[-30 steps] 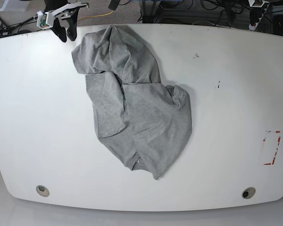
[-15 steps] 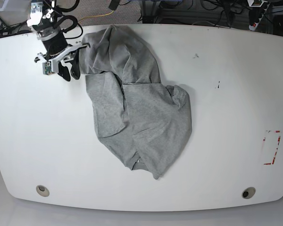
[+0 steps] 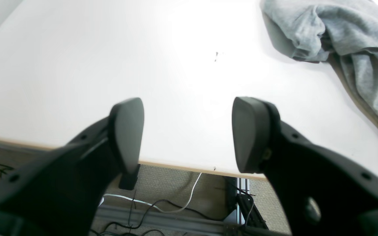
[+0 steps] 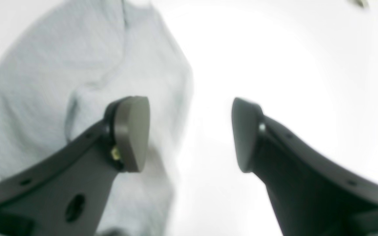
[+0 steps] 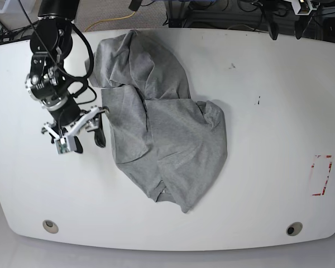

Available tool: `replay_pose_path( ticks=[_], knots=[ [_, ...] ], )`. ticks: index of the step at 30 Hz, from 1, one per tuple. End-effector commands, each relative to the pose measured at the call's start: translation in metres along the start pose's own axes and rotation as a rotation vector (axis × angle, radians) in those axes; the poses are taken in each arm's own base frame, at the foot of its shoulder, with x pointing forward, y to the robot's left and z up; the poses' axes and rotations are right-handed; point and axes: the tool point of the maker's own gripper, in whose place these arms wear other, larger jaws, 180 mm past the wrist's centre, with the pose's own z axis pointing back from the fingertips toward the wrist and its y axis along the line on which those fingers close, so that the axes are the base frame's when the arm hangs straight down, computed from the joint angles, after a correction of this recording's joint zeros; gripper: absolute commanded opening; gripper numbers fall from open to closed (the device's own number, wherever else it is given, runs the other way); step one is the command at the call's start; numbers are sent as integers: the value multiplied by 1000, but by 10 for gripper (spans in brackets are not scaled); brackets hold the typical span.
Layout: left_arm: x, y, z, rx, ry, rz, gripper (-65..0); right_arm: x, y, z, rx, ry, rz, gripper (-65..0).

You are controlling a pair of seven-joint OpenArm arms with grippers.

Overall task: Fold the T-shirt properly
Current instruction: 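Lower the right gripper onto the grey T-shirt edge and grasp it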

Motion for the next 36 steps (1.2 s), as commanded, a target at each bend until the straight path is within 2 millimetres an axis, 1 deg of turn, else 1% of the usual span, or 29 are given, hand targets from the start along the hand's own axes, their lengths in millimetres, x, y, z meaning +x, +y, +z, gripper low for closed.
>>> replay_pose_path(
  ticks=[1, 7, 11, 13, 15, 18, 20, 21, 23, 25, 28, 32, 36],
  knots=[
    [14, 0, -6, -6, -59, -9, -260, 34, 0, -17, 23, -68, 20, -266],
    [24, 0, -19, -4, -114, -6, -260, 47, -2, -58, 68, -38, 12, -270],
    [37, 11, -28, 26, -162, -28, -260, 52, 5, -89, 111, 4, 15, -271],
    [40, 10, -32, 26, -180, -26, -260, 56, 2, -104, 118, 28, 5, -265],
    [43, 9, -35, 23, -192, -25, -260, 53, 1, -117, 134, 61, -5, -265],
    [45, 10, -37, 24, -202, -28, -260, 52, 9, -138, 177, 108, -2, -265],
    [46, 10, -38, 24, -207, -29, -260, 53, 11, -151, 198, 114, -31, -265],
    [47, 10, -39, 24, -209, -29, -260, 52, 10, -157, 202, 111, -48, -265],
    [47, 10, -39, 24, -210, -29, -260, 51, 5, -167, 201, 107, -81, -265],
    [47, 10, -40, 25, -212, -28, -260, 46, -4, -178, 187, 111, -135, -265],
    [47, 10, -40, 25, -213, -28, -260, 40, -16, -188, 159, 117, -164, -265],
    [47, 9, -40, 21, -212, -25, -260, 34, -22, -199, 123, 121, -139, -265],
    [47, 8, -40, 20, -213, -24, -261, 19, -29, -202, 91, 145, -91, -265]
  ],
)
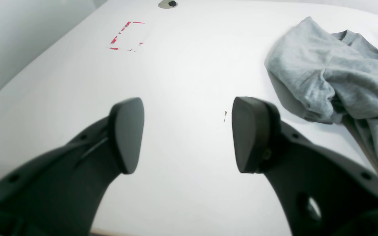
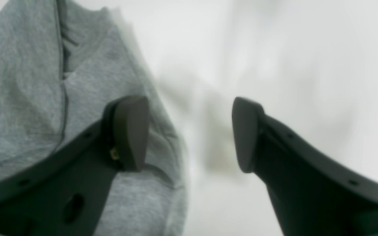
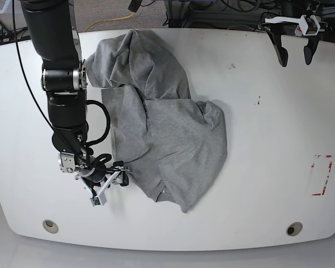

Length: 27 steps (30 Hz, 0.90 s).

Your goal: Fold the T-shirt properly

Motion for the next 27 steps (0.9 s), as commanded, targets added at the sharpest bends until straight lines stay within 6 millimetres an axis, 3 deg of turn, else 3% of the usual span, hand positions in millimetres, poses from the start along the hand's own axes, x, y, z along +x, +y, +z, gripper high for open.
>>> replay_pose_path(
  ticks=[1, 7, 12, 19, 27],
  knots=[
    [8, 0, 2, -8, -26, -8, -261, 27, -2, 1, -8, -70, 36, -265],
    [8, 0, 2, -8, -24, -8, -261, 2, -1, -2, -5, -33, 25, -268],
    [6, -4, 2, -15, -21, 2, -261, -19, 12, -8, 21, -6, 10, -268],
    [6, -5, 2, -17, -20, 4, -261, -19, 57, -22, 93, -8, 3, -270],
    [6, -4, 2, -16, -21, 3, -261, 1, 78, -27, 125, -39, 8, -273]
  ],
)
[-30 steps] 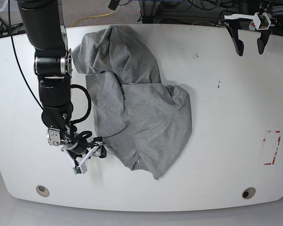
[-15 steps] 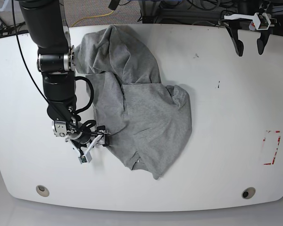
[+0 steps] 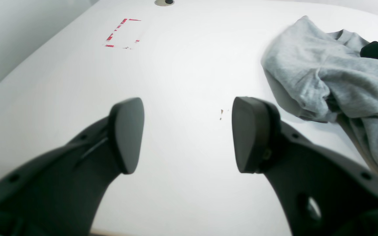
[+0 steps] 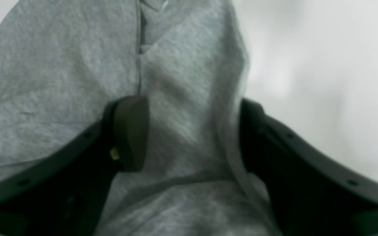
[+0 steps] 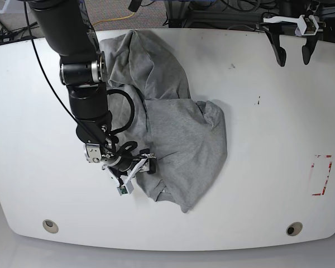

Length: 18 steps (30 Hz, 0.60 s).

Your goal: Fold the T-shirt properly

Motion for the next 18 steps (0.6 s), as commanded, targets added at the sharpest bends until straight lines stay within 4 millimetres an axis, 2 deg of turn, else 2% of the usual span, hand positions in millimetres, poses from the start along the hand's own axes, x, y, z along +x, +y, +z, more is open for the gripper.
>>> replay_pose_path(
  ticks=[1, 3, 7, 9, 11, 13, 17, 18],
  knots=[
    [8, 1, 2, -5, -26, -9, -261, 34, 4, 1, 5, -51, 25, -281],
    [8, 1, 2, -5, -26, -9, -261, 34, 4, 1, 3, -51, 24, -328],
    [8, 1, 2, -5, -26, -9, -261, 37, 4, 1, 3, -62, 27, -542],
    [8, 1, 2, -5, -26, -9, -261, 39, 4, 1, 3, -76, 28, -629],
    [7, 0, 2, -7, -23, -6, -261, 40, 4, 1, 3, -83, 27, -650],
    [-3, -4, 2, -15, 32, 2, -261, 42, 4, 2, 3, -88, 29, -650],
    [-22, -14, -9, -32, 140, 20, -261, 77, 4, 11, -4, -135, 72, -650],
    [-26, -18, -12, -42, 163, 29, -261, 84, -4, 18, -22, -133, 93, -650]
  ],
)
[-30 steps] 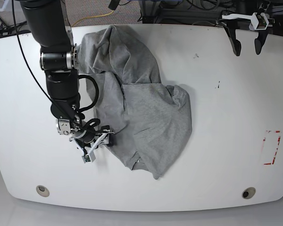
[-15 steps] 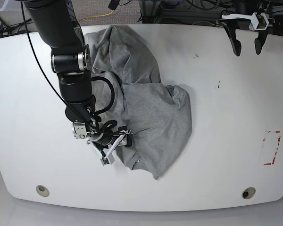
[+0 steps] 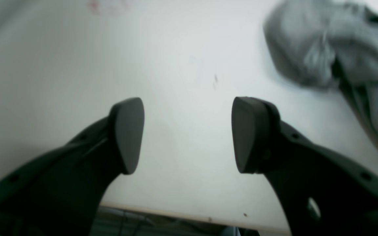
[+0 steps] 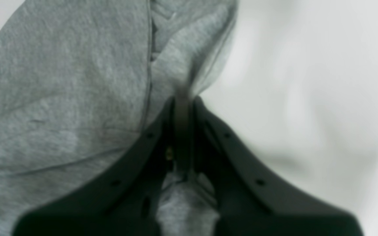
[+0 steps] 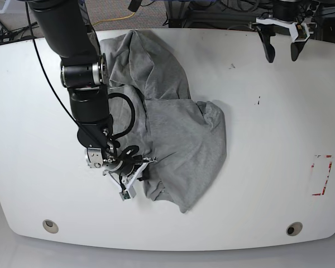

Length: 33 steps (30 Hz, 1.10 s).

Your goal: Fold the T-shirt properly

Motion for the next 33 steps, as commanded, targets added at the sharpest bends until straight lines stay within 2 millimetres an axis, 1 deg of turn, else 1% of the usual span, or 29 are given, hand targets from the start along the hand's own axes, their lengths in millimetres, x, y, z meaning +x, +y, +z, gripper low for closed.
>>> replay_pose_path(
  ticks=[1, 2, 4, 6, 8, 9, 10, 11, 12, 13, 15, 18, 23, 25, 26, 29, 32, 33],
  knots=[
    [5, -13, -12, -34, 4, 14, -261, 83, -14, 26, -35, -129, 93, -650],
    [3, -16, -14, -41, 17, 18, -261, 95, -13, 32, -40, -140, 118, -650],
    [2, -22, -17, -55, 25, 27, -261, 126, -7, 50, -53, -192, 181, -650],
    [3, -29, -21, -71, 17, 37, -261, 153, 3, 67, -63, -241, 238, -650],
    [4, -36, -25, -89, 10, 45, -261, 176, 11, 83, -73, -283, 285, -650],
    [4, -41, -26, -103, 10, 51, -261, 192, 17, 94, -78, -315, 315, -650],
    [5, -46, -29, -121, 6, 51, -261, 203, 22, 104, -86, -337, 338, -650],
    [5, -51, -31, -142, 8, 48, -261, 210, 25, 110, -91, -348, 355, -650],
    [3, -58, -33, -172, 26, 41, -261, 216, 28, 116, -97, -359, 369, -650],
    [-1, -68, -36, -213, 51, 34, -261, 231, 33, 128, -105, -393, 393, -650],
    [0, -81, -43, -264, 65, 21, -261, 248, 40, 141, -115, -427, 421, -650],
    [6, -107, -52, -335, 59, 26, -261, 271, 49, 162, -134, -476, 460, -650],
    [14, -136, -66, -409, 60, 25, -261, 302, 62, 189, -151, -547, 512, -650],
    [17, -148, -72, -441, 68, 20, -261, 311, 69, 194, -156, -551, 549, -650],
    [19, -154, -74, -458, 71, 16, -261, 315, 69, 199, -170, -555, 575, -650],
    [19, -170, -75, -499, 85, 11, -261, 326, 79, 215, -187, -585, 625, -650],
    [21, -181, -80, -526, 79, 10, -261, 337, 84, 227, -200, -610, 646, -650],
    [18, -185, -83, -536, 86, 8, -261, 341, 85, 231, -205, -616, 650, -650]
  ],
)
